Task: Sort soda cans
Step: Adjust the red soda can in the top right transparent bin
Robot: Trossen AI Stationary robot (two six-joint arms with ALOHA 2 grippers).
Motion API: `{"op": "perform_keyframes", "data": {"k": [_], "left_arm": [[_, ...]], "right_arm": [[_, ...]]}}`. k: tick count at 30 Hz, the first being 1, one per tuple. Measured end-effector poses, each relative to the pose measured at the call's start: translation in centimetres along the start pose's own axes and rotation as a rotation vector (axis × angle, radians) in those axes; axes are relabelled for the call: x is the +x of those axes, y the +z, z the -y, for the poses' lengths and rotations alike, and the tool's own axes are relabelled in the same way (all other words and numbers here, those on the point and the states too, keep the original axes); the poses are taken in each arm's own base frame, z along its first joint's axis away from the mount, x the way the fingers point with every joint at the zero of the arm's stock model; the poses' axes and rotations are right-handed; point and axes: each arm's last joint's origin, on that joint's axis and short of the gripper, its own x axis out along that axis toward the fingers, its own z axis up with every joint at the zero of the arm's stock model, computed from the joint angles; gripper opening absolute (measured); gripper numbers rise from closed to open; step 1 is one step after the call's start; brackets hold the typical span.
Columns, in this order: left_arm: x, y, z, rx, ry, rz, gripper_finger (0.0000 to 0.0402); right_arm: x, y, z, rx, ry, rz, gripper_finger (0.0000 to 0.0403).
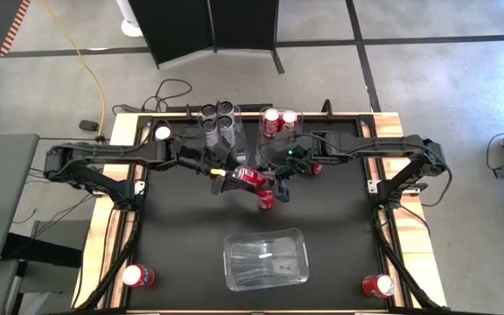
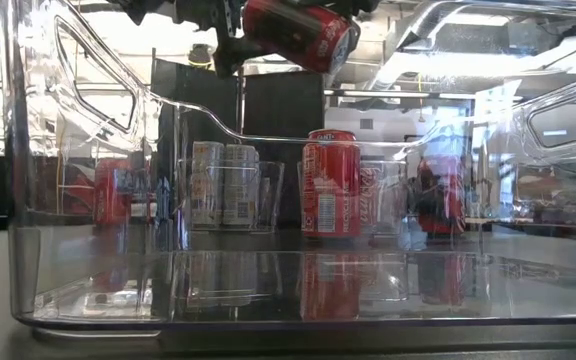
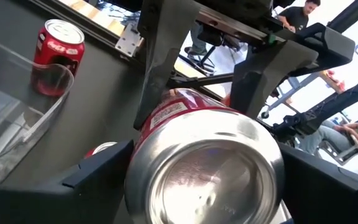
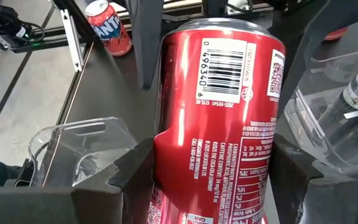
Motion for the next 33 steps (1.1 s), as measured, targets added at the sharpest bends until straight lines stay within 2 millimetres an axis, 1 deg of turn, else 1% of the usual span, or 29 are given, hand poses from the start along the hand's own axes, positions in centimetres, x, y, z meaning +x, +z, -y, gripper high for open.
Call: {"op": "perform_keyframes", "data": {"k": [3,7,12,15,18,20,23,27,30,33], "left_arm": [[0.0,0.0,0.0,0.003,0.001,-0.001,0.0347],[0.0,-0.1,0.0,0.027,0.003,-0.006,0.0303],[0.0,0.2,-0.1,0.023,-0.003,0.014,0.0302],[-0.1,0.4,-0.2,0.004,-0.006,0.027,0.0302],[-0.4,0.6,-0.4,-0.018,-0.015,0.035,0.0302],[-0.8,1.0,-0.4,-0.027,-0.001,0.068,0.0302],[-1.6,1.7,-0.2,-0.021,0.042,0.144,0.0302],[-3.0,2.7,0.3,-0.004,0.060,0.243,0.0302],[-4.3,3.5,0.9,0.001,0.080,0.324,0.0302],[-5.1,4.1,1.4,0.012,0.095,0.409,0.0302]], "right_arm": [[0.0,0.1,0.0,0.002,0.001,0.007,0.0242],[0.0,0.1,0.0,0.011,-0.002,0.007,0.0243],[-0.1,0.1,0.0,0.014,-0.005,0.008,0.0250],[-0.1,0.1,0.0,0.018,-0.004,0.015,0.0266],[-0.3,0.5,0.5,0.115,-0.027,0.048,0.0292],[-0.9,0.8,0.9,0.165,-0.033,0.084,0.0313],[-2.9,1.5,1.4,0.207,-0.086,0.166,0.0344],[-6.3,2.0,2.1,0.239,-0.155,0.251,0.0377],[-9.1,2.2,2.5,0.257,-0.179,0.318,0.0392],[-12.0,2.2,2.5,0.277,-0.189,0.413,0.0398]]}}
